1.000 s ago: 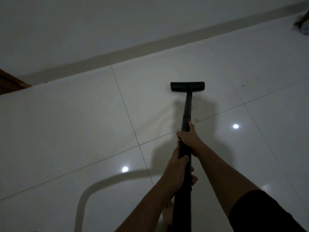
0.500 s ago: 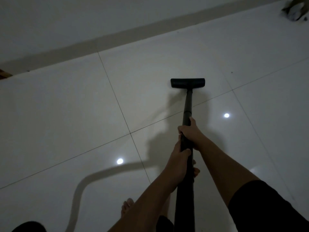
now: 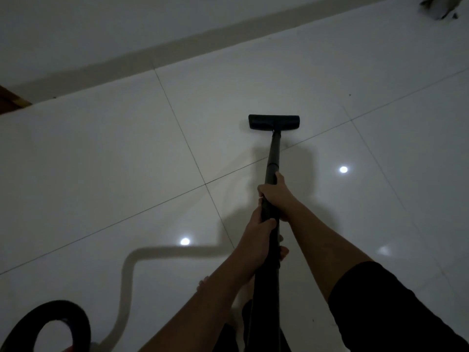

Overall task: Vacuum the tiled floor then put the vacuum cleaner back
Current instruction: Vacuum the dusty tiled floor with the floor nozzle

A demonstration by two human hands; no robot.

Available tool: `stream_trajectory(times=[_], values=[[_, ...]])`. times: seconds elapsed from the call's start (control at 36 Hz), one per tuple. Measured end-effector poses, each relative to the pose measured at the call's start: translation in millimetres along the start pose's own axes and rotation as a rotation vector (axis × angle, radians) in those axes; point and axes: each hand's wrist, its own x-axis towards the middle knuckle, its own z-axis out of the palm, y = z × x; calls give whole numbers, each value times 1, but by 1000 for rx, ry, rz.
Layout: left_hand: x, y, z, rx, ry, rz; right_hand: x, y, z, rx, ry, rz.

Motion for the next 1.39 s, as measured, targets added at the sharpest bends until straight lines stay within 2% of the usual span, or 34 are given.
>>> stream_trajectory(times=[0.31, 0.86, 1.08, 1.25, 1.39], values=[[-15, -19, -13, -15, -26, 20, -15, 15, 13, -25, -5, 5], [-62, -75, 25, 67, -85, -34, -65, 85, -25, 52, 47, 35], [-96, -94, -8, 112, -60, -19, -91, 107, 14, 76, 25, 65], [-122, -99, -47, 208, -97, -35, -110, 127, 54, 140, 62, 69], [-130, -114, -60, 247, -157, -64, -125, 152, 59, 144, 107, 91]])
